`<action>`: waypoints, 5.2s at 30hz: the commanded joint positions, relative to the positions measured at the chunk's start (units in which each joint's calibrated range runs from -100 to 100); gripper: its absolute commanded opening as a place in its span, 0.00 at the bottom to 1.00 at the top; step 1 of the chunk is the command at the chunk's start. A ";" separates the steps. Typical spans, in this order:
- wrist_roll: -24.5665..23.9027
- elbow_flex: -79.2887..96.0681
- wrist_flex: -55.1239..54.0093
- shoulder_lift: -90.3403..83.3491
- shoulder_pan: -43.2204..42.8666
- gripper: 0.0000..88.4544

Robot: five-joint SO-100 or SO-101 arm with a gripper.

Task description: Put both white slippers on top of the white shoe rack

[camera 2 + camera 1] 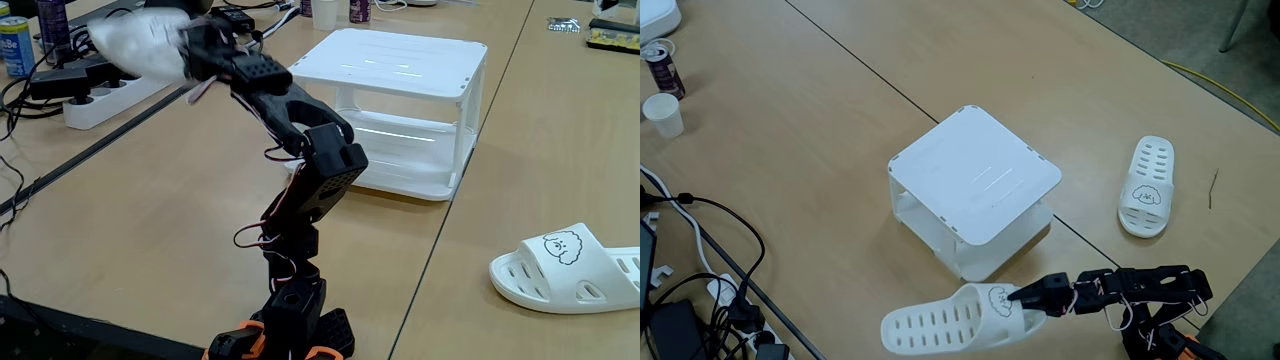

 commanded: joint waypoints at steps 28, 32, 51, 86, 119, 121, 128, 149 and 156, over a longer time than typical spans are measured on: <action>0.42 -36.62 -0.02 28.90 36.11 0.01; 0.42 -36.62 -0.11 31.17 37.10 0.01; 0.42 -35.81 -0.19 34.12 36.52 0.28; 0.42 -34.63 -0.11 32.85 29.45 0.29; 0.42 0.82 -0.02 1.81 30.27 0.29; 0.42 0.46 -0.11 2.06 31.50 0.29; 0.42 0.28 -0.11 3.74 35.45 0.29; 0.42 -12.35 -0.11 14.09 32.74 0.29; 0.42 -6.94 -0.11 13.33 32.49 0.29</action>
